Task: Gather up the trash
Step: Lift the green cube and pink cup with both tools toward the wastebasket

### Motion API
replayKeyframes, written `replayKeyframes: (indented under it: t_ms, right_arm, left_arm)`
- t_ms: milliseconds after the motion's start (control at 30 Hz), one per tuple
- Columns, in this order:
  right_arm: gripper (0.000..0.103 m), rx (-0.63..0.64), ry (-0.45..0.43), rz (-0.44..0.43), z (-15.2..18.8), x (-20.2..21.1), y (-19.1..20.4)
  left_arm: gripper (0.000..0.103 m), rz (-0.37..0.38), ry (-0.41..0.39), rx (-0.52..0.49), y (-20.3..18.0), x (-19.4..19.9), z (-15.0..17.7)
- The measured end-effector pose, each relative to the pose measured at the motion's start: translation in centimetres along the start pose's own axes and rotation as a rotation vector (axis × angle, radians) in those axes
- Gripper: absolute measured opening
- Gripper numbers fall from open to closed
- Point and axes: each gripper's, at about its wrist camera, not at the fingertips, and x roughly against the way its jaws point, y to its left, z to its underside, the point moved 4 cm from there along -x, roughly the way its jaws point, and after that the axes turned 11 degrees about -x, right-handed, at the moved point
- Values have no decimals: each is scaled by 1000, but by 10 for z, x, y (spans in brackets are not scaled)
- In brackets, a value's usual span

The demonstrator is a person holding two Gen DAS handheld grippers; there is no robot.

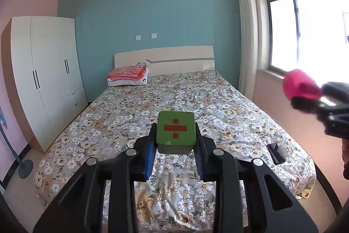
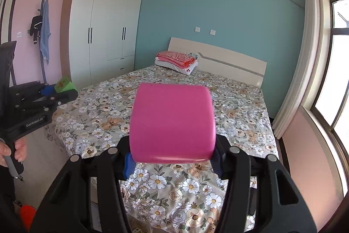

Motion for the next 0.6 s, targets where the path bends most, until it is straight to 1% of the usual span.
replayKeyframes:
  t_ms: [200, 300, 433, 533, 600]
  right_arm:
    - [55, -21, 56, -23, 46, -10, -12]
    - [55, -38, 84, -45, 71, -15, -14]
    - [55, -63, 118, -73, 105, -18, -15]
    - [55, -69, 154, -87, 131, -27, -14]
    - [55, -70, 180, -89, 149, -35, -12]
  left_arm:
    - [33, 53, 33, -49, -25, 2, 44]
    - [33, 106, 65, -65, -35, -1, 67]
    - [33, 120, 107, -95, -46, -8, 97]
    - [33, 132, 139, -113, -54, -15, 120]
    - [33, 153, 166, -114, -57, -21, 137]
